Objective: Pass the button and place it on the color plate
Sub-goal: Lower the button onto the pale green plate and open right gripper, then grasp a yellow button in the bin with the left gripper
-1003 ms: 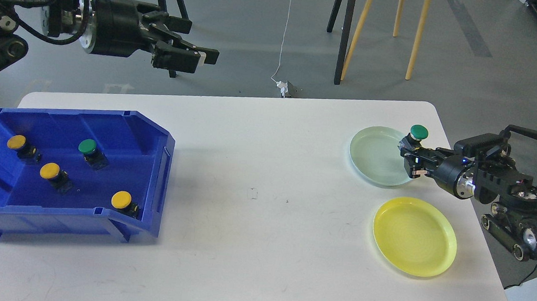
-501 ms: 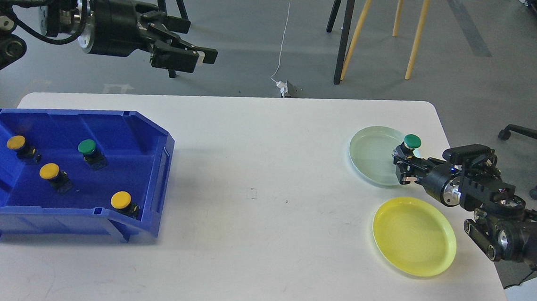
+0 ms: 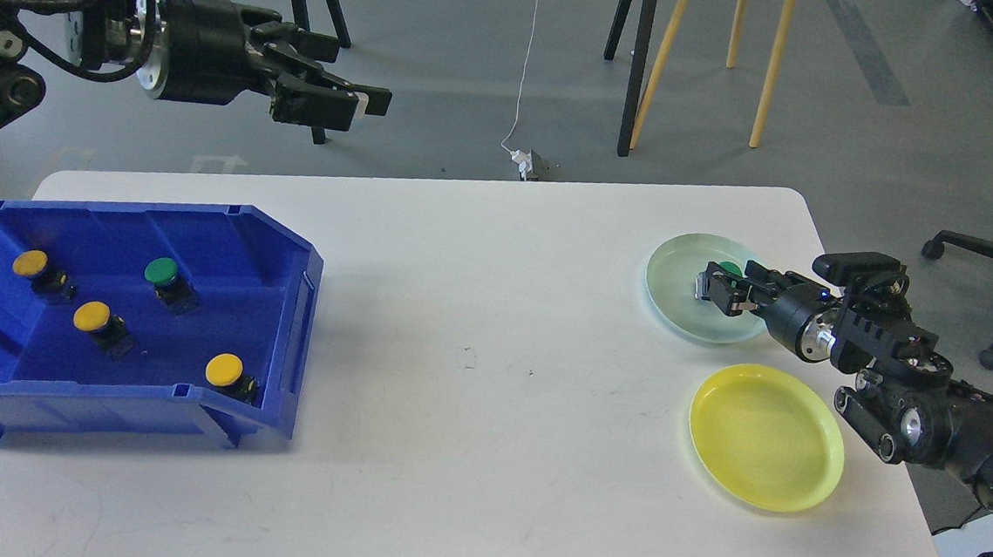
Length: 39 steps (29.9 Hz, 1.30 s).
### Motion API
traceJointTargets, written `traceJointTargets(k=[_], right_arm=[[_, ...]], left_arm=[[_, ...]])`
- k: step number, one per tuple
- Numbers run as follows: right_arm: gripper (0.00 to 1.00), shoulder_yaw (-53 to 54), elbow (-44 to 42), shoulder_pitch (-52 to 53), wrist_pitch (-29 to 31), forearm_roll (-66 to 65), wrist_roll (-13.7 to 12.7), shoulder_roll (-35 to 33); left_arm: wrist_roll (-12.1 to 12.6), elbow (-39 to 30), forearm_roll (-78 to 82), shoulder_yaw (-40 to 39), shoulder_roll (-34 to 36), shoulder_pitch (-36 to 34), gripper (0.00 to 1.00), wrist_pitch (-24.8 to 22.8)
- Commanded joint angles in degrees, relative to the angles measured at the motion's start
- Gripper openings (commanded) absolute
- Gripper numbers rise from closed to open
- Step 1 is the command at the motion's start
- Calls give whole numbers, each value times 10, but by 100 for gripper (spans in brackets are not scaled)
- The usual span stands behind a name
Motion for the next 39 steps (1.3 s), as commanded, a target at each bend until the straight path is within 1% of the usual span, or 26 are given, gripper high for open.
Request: traceJointTargets(k=[1,5,10,15,22,24,31,33,36,39], right_arm=[[96,-1,0,4,6,29,-1,-1],[98,-1,0,11,6,48,-4,-2],[98,-2,-6,31,14,104,-8,-4],[98,-1,-26,37,14,112,-9,1],[98,-2,-29,47,14,131,-15,-4],[98,-3,-30,49,14,134,-15,-6],[98,-3,-30,47,14,134,-15,-11],[98,-3,-30,46,14,134,-15,-11],[98,-3,-30,46,14,134,-16,-10],[98,-3,-30,48,13,134,-16,-11]], left_arm=[[0,4,1,0,15,7,100,0],[0,-2,3,6,67,21,99,0],[0,-7,4,21,148,84,99,0],[0,-7,10,46,180,143,99,0],[0,-3,45,66,173,247,99,0],[0,-2,45,66,172,262,99,0],[0,0,36,64,134,259,99,0],[0,6,34,57,114,257,99,0],[0,55,35,58,65,243,99,0],[0,97,38,60,49,227,99,0]])
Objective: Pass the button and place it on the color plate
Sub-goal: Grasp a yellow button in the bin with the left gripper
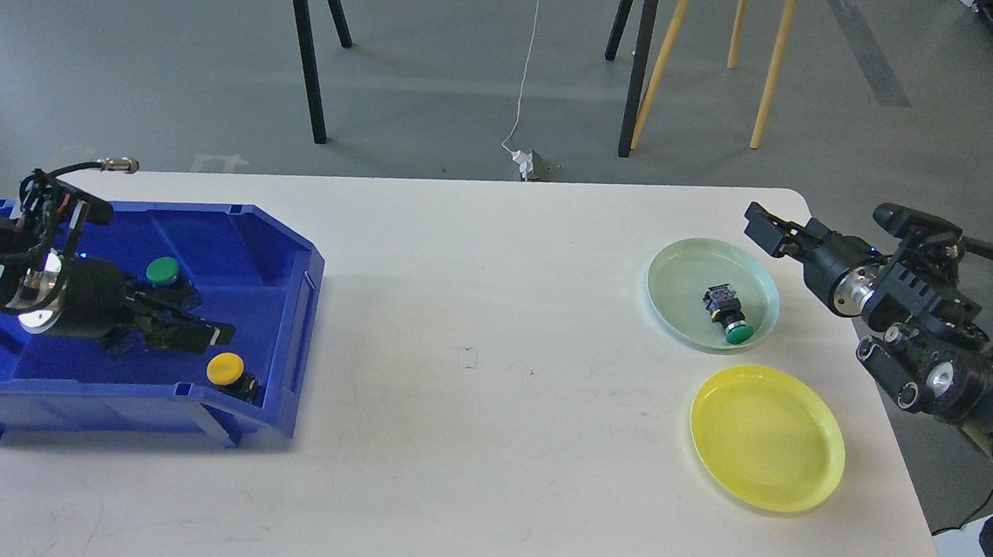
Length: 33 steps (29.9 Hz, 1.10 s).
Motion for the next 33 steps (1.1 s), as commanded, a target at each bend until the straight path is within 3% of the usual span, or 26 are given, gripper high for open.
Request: traceJointTargets(k=[1,10,19,33], right_arm=[[98,0,0,2,-1,0,0,0],[98,1,-4,2,-5,0,0,1],[98,1,-8,4,-6,0,0,7],[98,0,-8,6,-6,0,0,7]], left_arm=[[0,47,2,2,-17,-14,99,0],[0,156,10,10,-23,-6,99,0],[0,267,7,65,-89,-5,99,0],[0,348,-5,68,-120,-9,99,26]])
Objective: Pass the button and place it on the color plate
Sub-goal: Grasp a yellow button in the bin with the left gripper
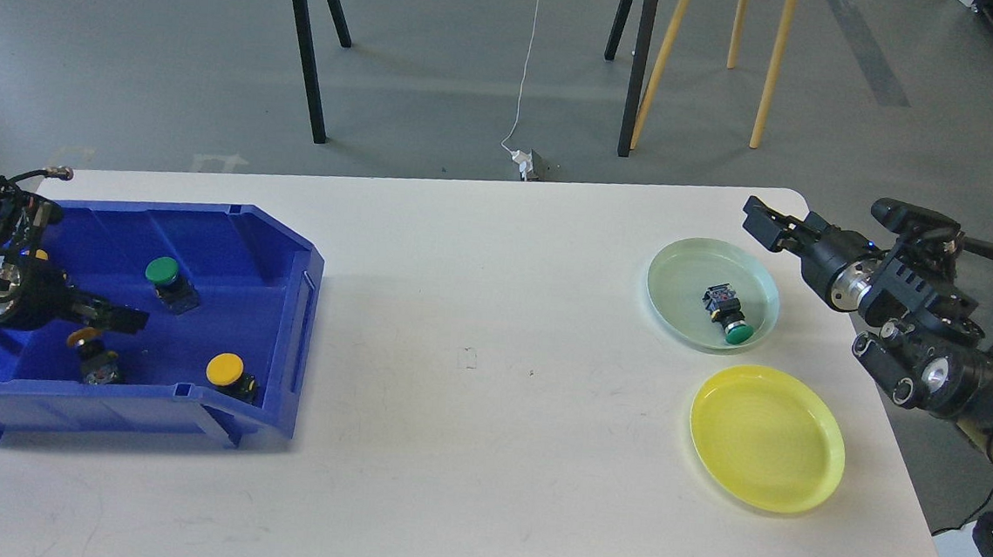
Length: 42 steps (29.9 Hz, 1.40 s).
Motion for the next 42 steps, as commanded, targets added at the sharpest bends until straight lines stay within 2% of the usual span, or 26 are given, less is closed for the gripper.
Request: traceJointTargets(k=[1,11,28,36,42], right_arm=[[98,0,0,0,0,0,0,0],[98,0,0,3,0,0,-3,2],[98,0,0,3,-3,0,-4,5],[98,0,-6,5,-3,0,-4,6],[98,0,-8,6,-3,0,-4,6]], left_arm=[[0,6,-10,0,-3,-3,99,6],[0,8,-8,27,4,23,99,4],[0,22,-12,75,-6,25,97,-2],[0,22,-10,89,-14,26,77,-4],[0,22,-8,90,-14,26,69,-8]])
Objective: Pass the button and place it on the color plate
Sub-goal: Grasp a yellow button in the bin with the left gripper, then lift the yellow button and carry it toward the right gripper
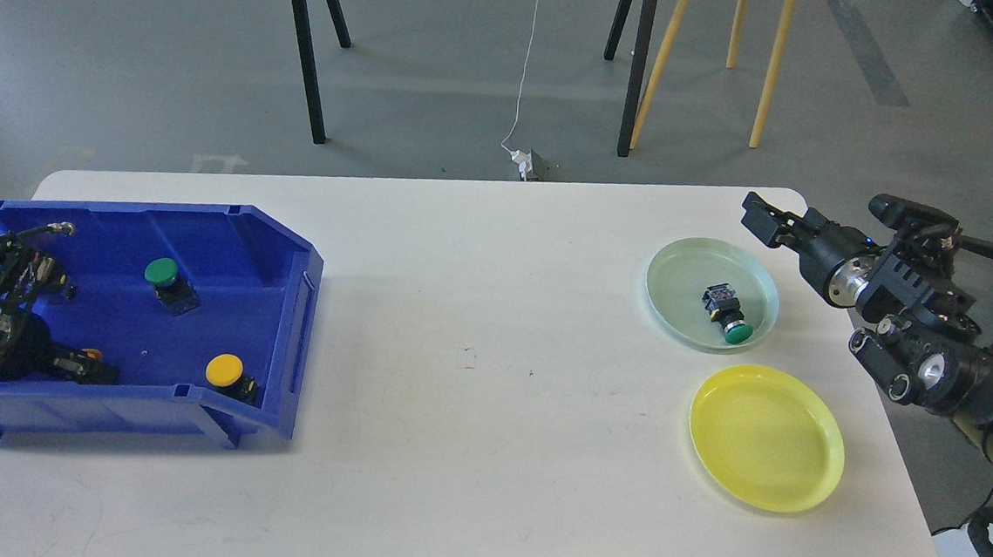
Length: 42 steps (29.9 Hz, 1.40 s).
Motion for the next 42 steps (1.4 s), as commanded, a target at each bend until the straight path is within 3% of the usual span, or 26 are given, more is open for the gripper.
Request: traceJointTargets(k=[1,7,11,16,27,36,42], right_arm=[[98,0,0,0,1,0,0,0],[98,0,-1,4,1,0,0,0],[98,0,0,5,0,0,0,0],[98,0,-1,7,1,0,0,0],[98,0,-19,15,6,0,0,21],[98,-1,-20,25,10,0,0,35],[98,-1,-13,30,10,1,1,43]], left_arm=[[0,0,1,0,0,0,64,-1],[0,-4,4,12,0,-2,35,-3],[0,-6,3,20,0,-8,24,-3],[0,-6,-2,18,3,-15,23,-11],[0,-35,-3,13,41,-104,23,-14],[0,-160,-3,6,158,-110,23,-14],[0,-280,-5,-41,245,-200,24,-14]])
